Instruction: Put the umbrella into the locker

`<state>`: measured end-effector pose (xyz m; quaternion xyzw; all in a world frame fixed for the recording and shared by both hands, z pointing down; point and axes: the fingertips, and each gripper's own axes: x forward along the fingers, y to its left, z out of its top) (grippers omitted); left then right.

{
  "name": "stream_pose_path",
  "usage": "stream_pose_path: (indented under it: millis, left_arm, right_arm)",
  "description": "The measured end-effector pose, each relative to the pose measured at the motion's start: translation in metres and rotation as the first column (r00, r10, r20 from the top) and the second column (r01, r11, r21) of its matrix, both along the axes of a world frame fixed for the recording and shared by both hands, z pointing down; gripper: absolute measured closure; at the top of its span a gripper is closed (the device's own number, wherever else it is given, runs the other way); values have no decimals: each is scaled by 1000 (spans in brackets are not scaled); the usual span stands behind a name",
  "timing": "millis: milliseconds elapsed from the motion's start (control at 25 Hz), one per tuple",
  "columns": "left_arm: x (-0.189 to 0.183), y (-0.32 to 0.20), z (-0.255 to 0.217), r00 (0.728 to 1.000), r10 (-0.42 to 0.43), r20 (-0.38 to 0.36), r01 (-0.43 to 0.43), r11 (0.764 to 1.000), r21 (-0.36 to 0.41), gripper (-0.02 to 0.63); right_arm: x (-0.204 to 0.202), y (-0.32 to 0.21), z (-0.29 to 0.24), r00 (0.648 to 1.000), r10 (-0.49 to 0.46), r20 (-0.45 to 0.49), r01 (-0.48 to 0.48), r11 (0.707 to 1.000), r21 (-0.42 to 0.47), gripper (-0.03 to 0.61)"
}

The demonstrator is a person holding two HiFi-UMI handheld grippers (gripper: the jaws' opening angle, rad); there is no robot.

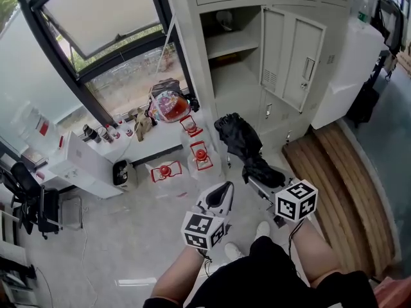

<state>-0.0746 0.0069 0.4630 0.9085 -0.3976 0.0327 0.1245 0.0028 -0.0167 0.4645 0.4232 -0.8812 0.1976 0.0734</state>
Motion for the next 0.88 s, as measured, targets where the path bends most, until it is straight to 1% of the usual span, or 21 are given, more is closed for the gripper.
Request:
stream_pose_path:
  millis: [240, 520, 880]
  left_arm:
    - [-1, -13, 4, 1000, 2, 14, -2, 1000, -3, 594]
    - [2, -42, 0, 1000, -6, 20, 6, 1000, 0, 594]
    - [20, -86, 1, 1000, -11, 22, 11, 1000, -13, 594]
  right_arm:
    - [2, -19, 1, 1000, 3, 4, -3, 1000, 3, 313]
    - [7, -52, 1, 1000, 1, 1, -1, 1000, 1, 313]
    - [31, -100, 7, 1000, 14, -8, -14, 1000, -21, 313]
